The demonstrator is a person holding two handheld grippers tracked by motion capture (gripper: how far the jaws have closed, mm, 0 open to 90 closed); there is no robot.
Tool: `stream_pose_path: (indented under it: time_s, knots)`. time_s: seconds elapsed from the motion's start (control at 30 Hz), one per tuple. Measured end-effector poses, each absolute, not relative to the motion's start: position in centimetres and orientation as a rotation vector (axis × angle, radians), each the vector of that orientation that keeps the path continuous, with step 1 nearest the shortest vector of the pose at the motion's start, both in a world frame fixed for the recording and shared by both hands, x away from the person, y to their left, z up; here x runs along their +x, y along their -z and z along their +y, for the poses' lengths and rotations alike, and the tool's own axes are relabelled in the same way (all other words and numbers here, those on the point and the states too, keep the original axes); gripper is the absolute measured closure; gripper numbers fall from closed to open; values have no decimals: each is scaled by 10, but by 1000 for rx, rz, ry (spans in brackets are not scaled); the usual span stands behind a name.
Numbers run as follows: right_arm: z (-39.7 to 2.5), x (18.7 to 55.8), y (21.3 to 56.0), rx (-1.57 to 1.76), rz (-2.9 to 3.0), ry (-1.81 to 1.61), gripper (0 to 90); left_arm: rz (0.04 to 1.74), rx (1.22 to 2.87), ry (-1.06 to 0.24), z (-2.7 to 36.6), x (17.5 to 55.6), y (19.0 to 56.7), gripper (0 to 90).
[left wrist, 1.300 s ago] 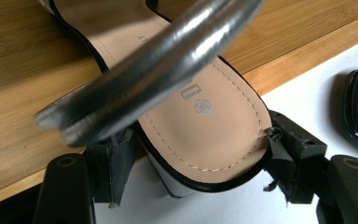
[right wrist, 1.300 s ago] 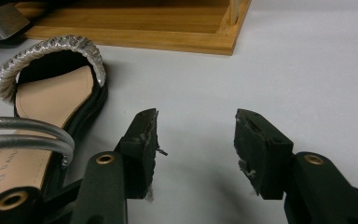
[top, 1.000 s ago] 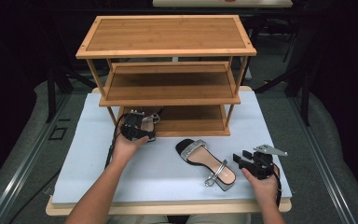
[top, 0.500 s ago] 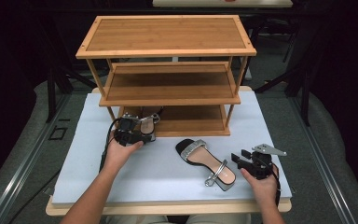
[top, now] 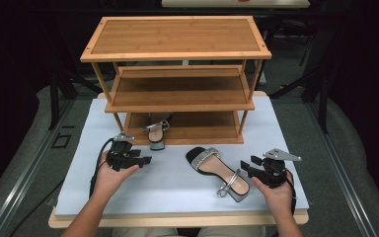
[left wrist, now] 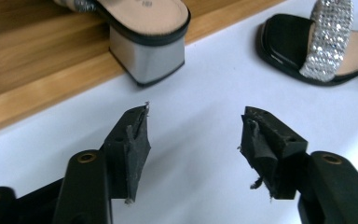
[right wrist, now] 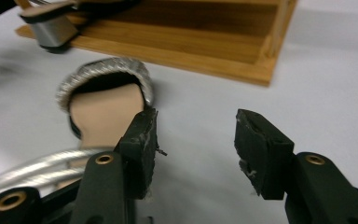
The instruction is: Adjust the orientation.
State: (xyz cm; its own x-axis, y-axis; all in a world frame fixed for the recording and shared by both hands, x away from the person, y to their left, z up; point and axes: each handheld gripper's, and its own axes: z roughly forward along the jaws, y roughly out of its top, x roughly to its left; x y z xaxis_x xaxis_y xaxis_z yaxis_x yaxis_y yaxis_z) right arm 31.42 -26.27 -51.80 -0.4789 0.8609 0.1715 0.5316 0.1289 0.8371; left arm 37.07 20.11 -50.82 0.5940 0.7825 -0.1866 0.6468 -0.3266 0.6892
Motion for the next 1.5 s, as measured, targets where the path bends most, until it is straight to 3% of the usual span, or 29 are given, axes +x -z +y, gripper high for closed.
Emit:
stream_pose_path:
  time_s: [0.57, 1.5]
  knots:
    - [-240, 308, 496, 1258, 2204, -1237, 461, 1146, 2051, -224, 209, 368, 511, 415]
    - [-193, 333, 511, 1184, 2537, -878, 328, 1163, 2043, -200, 209, 368, 515, 413]
